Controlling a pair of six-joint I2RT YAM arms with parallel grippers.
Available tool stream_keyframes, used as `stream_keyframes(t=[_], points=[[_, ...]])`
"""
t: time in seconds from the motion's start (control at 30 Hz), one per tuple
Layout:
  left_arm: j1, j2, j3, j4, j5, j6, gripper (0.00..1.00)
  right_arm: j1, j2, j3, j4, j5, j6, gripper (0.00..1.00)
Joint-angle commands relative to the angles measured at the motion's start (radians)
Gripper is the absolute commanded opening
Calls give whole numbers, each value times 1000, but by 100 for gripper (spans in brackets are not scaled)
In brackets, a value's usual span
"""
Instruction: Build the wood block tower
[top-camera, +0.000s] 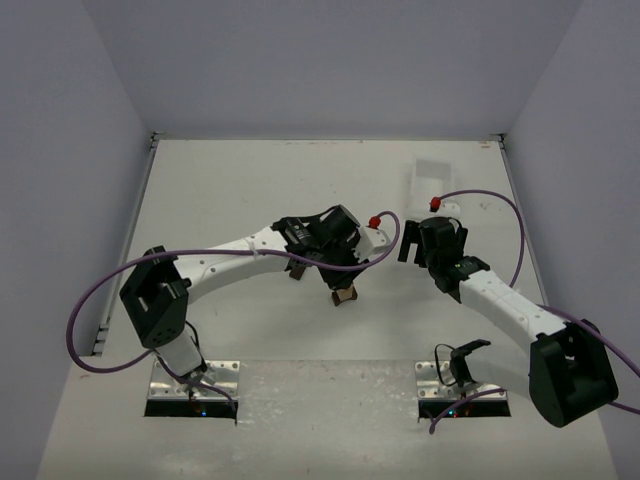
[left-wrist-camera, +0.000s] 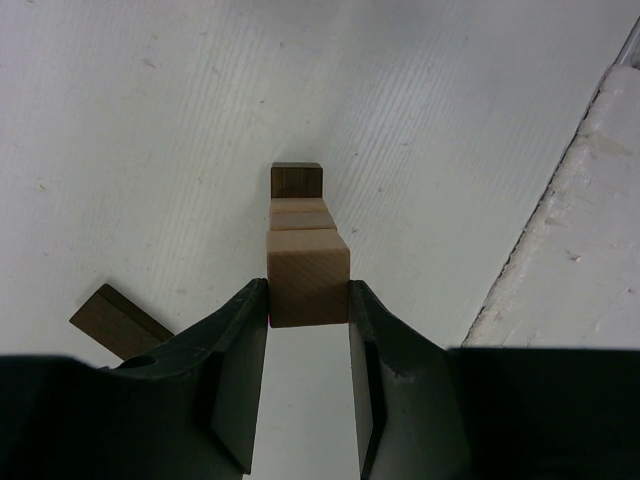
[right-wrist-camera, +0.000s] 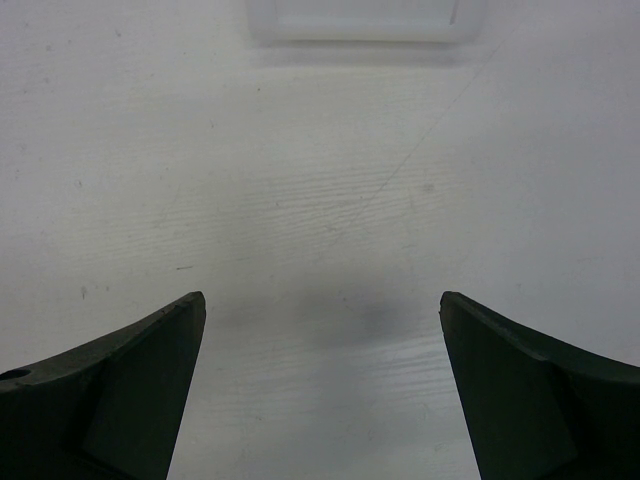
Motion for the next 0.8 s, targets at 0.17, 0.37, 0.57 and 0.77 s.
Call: stream_keyframes(t=[0.17,0.37,0.57,0.77], points=[[7,9,5,18,18,3,19,-1,1,12,14,35,9,99],[7,10,6,16,19,3,24,-1,1,11,13,34,9,99],[7,11,7,16,11,2,40,-1,-2,11,13,34,9,99],[7,5,14,24,21,12,61,-1,0,13,11,26,7,99]])
